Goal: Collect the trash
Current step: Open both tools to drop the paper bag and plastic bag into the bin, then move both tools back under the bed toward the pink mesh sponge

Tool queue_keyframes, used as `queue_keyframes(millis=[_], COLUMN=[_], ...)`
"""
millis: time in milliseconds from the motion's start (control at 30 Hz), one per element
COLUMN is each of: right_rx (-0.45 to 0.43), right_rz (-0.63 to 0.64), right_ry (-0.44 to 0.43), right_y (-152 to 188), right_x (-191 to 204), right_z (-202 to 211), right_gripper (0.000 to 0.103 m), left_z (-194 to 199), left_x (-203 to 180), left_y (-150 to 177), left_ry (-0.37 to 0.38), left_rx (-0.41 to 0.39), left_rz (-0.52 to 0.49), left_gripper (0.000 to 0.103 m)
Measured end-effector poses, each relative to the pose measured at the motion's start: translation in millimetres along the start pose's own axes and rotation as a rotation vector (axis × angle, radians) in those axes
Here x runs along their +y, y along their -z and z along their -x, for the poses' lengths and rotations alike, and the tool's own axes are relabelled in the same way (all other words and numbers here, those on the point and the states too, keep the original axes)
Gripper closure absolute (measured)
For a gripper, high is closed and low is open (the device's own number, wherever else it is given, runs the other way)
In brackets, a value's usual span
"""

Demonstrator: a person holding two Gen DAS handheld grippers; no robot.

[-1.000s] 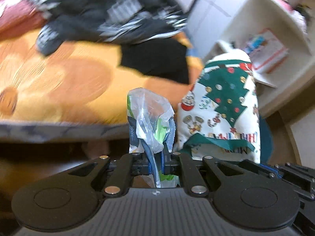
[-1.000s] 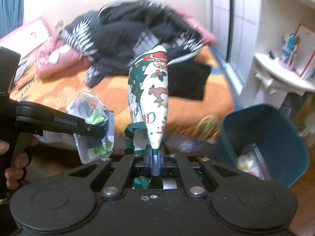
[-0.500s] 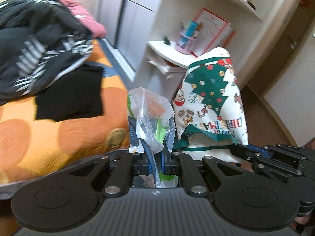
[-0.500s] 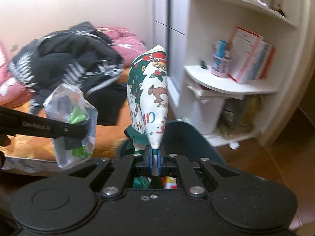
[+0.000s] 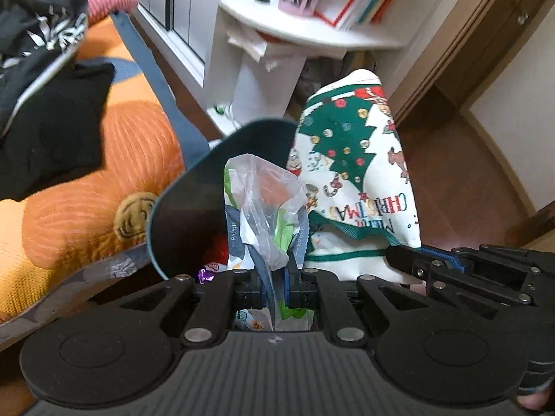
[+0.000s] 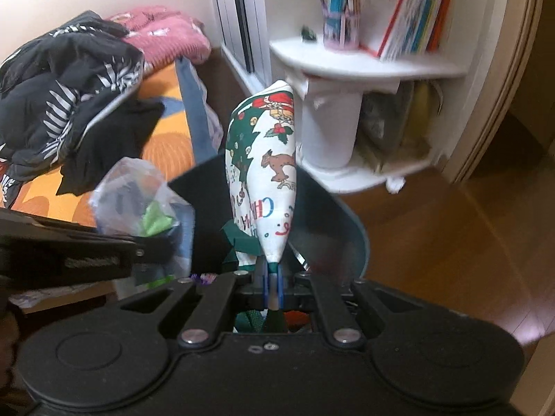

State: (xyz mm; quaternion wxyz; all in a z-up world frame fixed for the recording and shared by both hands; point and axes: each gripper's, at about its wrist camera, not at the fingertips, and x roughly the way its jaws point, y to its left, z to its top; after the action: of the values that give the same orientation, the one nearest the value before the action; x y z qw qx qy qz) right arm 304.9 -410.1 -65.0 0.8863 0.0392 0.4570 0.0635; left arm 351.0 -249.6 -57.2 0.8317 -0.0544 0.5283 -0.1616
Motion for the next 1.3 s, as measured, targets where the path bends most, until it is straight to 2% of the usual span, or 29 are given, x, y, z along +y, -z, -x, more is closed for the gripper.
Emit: queue_keyframes(millis=[300, 667, 733, 900, 1033, 1300], right_rx=[0.105, 0.150, 0.143, 0.117, 0.090, 0.034], right_rz=[-0.083, -0.132, -0.127, -0.108, -0.094, -0.058], right_ry=[-0.014, -0.018, -0.013, -0.009, -0.012, -0.046], right_y=[3.8, 8.8, 8.7, 5.9, 3.4, 1.8], right_x=[-12.1, -17.3, -17.2, -16.0, -13.9, 5.0], right_z=[-33.4, -41.8, -38.8, -27.4, -13.7, 21.4], right_gripper=[0.095, 0.081, 0.080, 0.076, 0.074, 0.063], left_z=[-56.2, -83.3, -81.8, -69.4, -52.8, -4.9], left_x=[-2.3, 0.2, 1.3, 2.0, 3.3, 10.1], left_y=[4.8, 16.1, 16.2, 18.0, 17.7, 27.3], left_ry=[-0.018, -0.016, -0.008, 0.002, 0.016, 0.039], left_rx=[0.117, 0.200, 0.192, 0.164, 0.139, 0.071], left_rz=[-0.018, 0.019, 0.027, 0.043, 0.047, 0.032], left_gripper=[0.095, 0.092, 0.091, 0.073, 0.072, 0.072])
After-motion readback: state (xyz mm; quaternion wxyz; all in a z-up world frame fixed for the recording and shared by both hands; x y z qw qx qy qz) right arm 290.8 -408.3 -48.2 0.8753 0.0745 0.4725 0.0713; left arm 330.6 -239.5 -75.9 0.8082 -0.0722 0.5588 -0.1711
